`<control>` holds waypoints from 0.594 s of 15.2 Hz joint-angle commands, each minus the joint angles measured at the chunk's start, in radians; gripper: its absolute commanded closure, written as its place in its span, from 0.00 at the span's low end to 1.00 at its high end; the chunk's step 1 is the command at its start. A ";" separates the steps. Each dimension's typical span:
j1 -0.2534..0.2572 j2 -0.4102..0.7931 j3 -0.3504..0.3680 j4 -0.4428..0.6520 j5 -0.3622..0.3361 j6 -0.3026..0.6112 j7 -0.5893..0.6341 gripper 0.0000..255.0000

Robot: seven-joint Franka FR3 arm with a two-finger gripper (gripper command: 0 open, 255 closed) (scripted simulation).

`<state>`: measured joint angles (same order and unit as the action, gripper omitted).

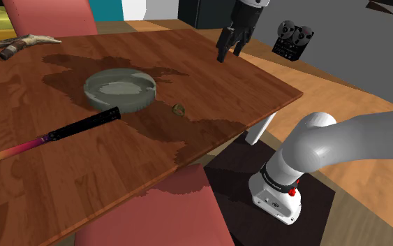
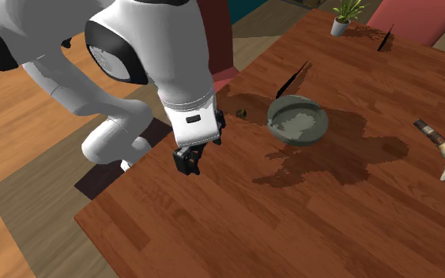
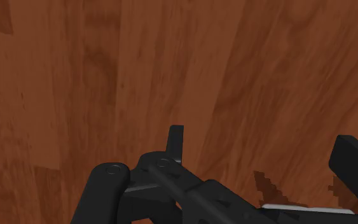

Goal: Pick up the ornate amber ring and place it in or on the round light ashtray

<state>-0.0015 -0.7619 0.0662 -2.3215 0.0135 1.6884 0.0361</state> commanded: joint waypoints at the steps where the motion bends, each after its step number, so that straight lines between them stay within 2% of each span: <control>1: 0.000 0.000 0.000 0.000 0.000 0.000 0.000 0.00; 9: 0.073 -0.083 0.166 -0.125 0.122 0.131 0.180 0.00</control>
<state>0.0625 -0.8438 0.2070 -2.4396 0.1189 1.8005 0.1896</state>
